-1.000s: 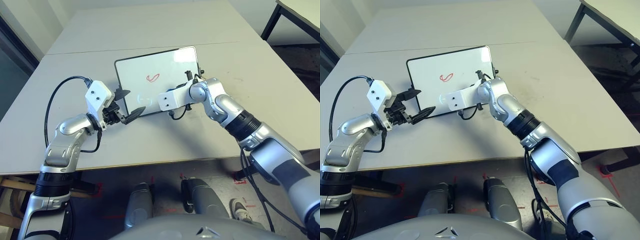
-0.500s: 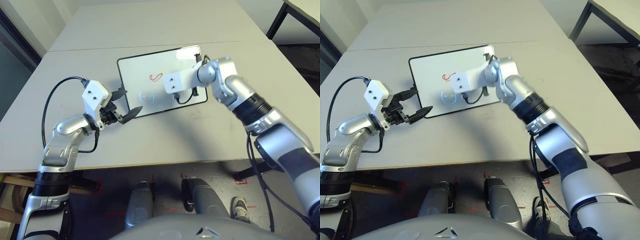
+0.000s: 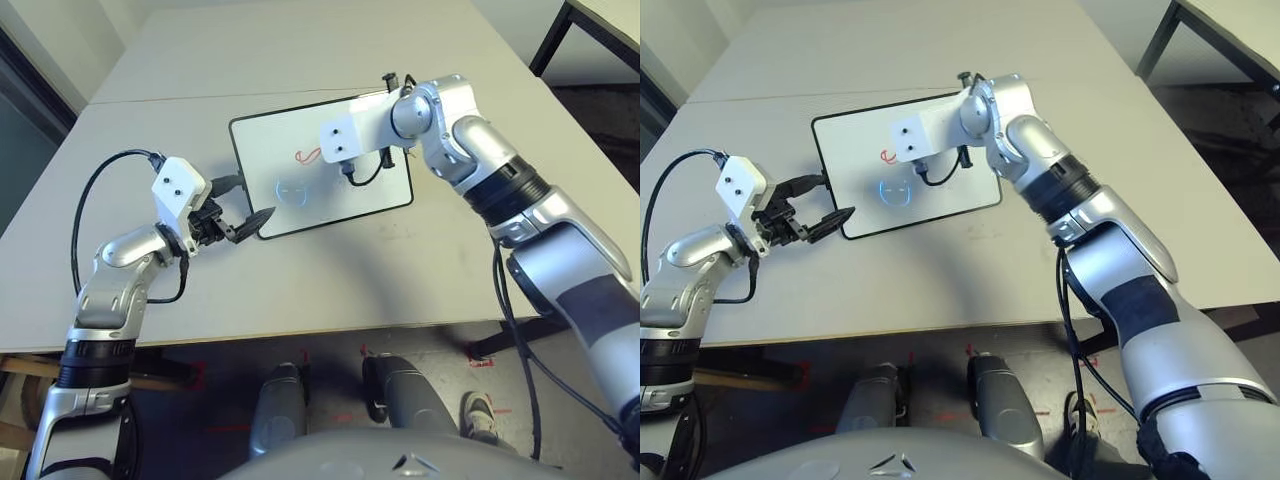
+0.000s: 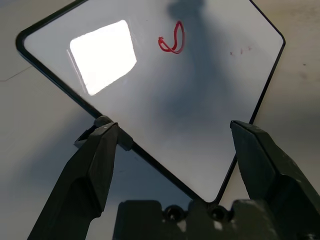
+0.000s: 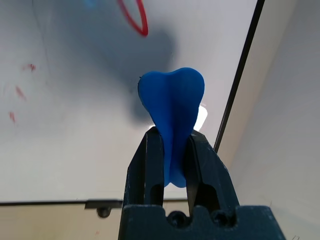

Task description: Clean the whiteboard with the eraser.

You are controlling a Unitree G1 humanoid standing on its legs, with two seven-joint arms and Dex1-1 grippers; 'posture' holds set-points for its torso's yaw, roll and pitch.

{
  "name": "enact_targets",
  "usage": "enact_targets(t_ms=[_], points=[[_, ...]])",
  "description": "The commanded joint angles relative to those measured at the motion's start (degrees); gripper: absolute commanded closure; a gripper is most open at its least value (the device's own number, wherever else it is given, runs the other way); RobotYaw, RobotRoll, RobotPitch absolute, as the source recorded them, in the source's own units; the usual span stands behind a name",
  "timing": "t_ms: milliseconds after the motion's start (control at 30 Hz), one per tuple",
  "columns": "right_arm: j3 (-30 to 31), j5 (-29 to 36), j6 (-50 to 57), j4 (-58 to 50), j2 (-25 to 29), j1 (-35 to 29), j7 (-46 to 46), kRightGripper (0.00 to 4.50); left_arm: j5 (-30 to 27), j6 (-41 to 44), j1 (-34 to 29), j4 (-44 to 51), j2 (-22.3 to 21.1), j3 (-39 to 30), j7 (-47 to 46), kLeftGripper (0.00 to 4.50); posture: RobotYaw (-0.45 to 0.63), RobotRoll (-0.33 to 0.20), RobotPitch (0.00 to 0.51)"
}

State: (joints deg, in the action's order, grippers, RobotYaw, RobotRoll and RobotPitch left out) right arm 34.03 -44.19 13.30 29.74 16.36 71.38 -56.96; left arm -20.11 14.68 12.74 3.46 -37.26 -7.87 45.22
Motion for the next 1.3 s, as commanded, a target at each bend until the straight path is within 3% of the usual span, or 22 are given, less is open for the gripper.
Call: enact_targets(t_ms=[33, 600, 1300], points=[[1.1, 0.2, -1.2, 3.4, -1.8, 1.1, 1.5, 4.11, 1.1, -1.0, -0.4, -1.0, -0.3, -0.3, -0.3, 0.00, -0.02, 0.000, 0.085], [2.5, -0.3, -4.7, 17.4, -6.4, 3.8, 9.1, 4.11, 1.7, -3.7, -0.4, -2.7, 0.7, -0.4, -1.6, 0.00, 0.01, 0.000, 0.074], [5.9, -0.8, -5.3, 13.3, -10.2, 1.7, 7.4, 4.11, 1.9, -4.4, -1.1, -2.3, 1.6, -0.1, -2.8, 0.00, 0.03, 0.000, 0.065]])
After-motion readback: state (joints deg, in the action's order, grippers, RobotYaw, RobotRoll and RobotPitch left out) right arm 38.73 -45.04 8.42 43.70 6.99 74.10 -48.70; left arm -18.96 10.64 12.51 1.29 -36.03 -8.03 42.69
